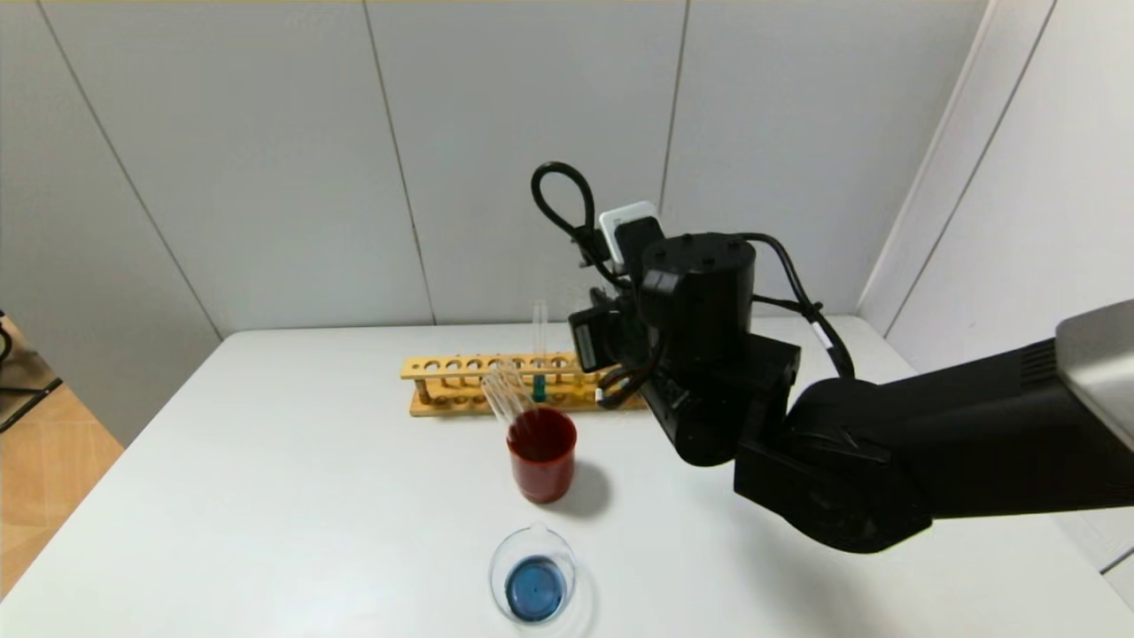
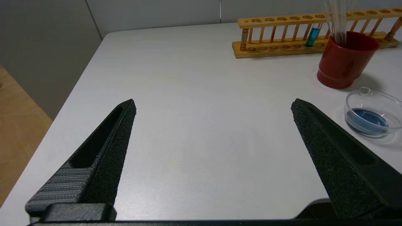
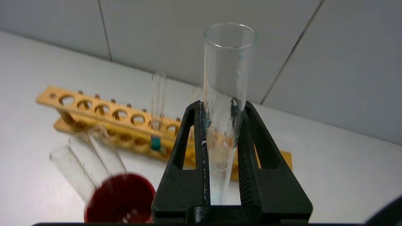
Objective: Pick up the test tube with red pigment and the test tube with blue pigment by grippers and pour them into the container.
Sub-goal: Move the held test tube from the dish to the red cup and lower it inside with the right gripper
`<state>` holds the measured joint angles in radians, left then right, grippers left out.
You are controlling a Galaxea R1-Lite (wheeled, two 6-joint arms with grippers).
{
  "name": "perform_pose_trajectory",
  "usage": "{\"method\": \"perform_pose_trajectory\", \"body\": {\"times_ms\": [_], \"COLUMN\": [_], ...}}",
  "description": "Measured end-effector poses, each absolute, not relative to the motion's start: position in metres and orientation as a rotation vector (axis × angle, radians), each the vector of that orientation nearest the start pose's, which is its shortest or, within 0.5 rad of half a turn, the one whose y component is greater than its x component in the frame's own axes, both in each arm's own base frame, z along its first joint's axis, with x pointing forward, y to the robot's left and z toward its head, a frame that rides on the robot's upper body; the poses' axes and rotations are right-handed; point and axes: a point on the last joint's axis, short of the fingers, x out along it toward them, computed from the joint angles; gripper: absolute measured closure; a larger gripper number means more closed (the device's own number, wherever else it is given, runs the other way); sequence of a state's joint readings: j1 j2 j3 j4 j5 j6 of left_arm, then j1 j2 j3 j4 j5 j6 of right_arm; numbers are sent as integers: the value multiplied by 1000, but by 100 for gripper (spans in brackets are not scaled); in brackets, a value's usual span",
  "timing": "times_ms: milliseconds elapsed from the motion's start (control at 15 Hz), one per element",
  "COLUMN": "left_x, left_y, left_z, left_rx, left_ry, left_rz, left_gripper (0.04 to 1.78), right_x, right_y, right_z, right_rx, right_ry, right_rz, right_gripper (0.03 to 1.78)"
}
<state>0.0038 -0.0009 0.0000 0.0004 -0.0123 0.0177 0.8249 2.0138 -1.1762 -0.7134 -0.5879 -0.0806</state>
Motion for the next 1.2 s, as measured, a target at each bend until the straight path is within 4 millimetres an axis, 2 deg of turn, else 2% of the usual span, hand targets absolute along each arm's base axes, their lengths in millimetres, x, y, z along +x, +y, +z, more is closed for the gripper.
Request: {"method": "perform_pose_trajectory", "body": {"times_ms": [333,667,933,1200], "left_x": [-23,-23,-23,-23], "left_y": [0,0,0,0], "left_z": [75,75,75,75], "left_rx": [18,17,17,17], "left_ry": [0,0,0,0], "left_rz": [-8,-8,-8,-9], "left_gripper": [7,7,7,7], "right_x": [304,309,302,291], "right_y": [306,314,328,344], "right_z": [169,156,143,138], "right_rx": [-87,-21,-25,-27], "right_ry": [72,109,130,134], "right_rz": [240,255,287,328], "right_gripper": [147,147,147,147]}}
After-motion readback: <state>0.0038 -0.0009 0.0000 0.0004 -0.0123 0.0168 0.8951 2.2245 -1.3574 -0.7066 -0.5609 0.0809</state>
